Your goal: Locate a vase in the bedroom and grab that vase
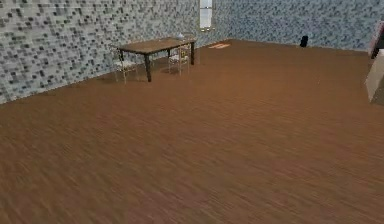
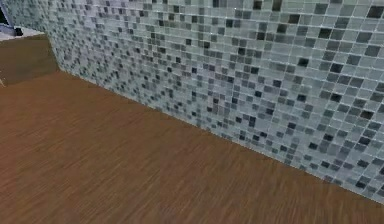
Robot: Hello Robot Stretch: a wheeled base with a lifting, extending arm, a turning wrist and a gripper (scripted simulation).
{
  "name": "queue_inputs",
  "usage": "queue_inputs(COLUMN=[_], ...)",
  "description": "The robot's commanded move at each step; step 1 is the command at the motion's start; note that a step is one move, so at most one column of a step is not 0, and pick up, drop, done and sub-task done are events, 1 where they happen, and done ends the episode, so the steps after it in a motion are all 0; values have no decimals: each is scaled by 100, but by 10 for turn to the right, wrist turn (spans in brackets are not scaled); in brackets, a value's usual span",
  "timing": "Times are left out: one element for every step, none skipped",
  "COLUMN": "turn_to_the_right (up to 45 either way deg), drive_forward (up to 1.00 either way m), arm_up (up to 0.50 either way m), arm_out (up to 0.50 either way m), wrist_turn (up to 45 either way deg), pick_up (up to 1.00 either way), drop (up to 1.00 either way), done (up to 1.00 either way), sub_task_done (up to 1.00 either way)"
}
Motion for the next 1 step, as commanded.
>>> queue_inputs(turn_to_the_right=[30], drive_forward=[0], arm_up=[0], arm_out=[0], wrist_turn=[0], pick_up=[0], drop=[0], done=[0], sub_task_done=[0])
